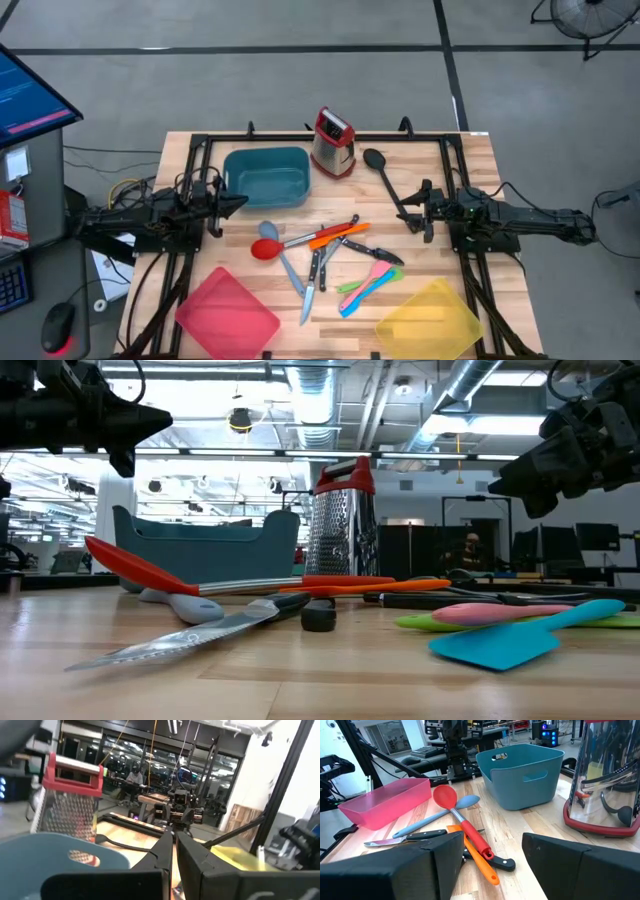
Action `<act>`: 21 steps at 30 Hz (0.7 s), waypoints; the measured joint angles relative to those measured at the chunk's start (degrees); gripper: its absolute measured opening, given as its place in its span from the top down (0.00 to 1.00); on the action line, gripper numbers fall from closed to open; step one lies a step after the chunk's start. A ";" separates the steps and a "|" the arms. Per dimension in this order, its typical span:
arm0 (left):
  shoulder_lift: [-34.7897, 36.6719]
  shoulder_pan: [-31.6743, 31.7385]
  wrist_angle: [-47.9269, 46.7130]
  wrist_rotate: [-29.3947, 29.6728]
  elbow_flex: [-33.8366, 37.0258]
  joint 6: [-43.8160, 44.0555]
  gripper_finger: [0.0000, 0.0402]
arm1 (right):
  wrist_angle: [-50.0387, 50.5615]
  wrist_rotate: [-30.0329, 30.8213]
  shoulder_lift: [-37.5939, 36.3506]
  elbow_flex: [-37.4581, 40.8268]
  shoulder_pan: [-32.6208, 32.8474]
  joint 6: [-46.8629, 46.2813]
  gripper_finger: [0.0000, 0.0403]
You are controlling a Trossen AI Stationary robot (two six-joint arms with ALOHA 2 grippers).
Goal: Pick & Place Kitchen Items
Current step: Put the red serving spoon into the blue bin
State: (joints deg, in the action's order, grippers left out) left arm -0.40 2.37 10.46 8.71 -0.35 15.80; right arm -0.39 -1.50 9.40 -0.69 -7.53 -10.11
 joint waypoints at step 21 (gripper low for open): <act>0.00 0.00 10.82 0.33 0.02 8.80 0.98 | 0.01 0.00 -0.01 0.02 0.00 0.01 0.47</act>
State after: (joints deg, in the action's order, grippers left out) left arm -0.40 2.37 21.27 9.04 -0.34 24.60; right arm -0.38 -1.50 9.39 -0.67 -7.53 -10.10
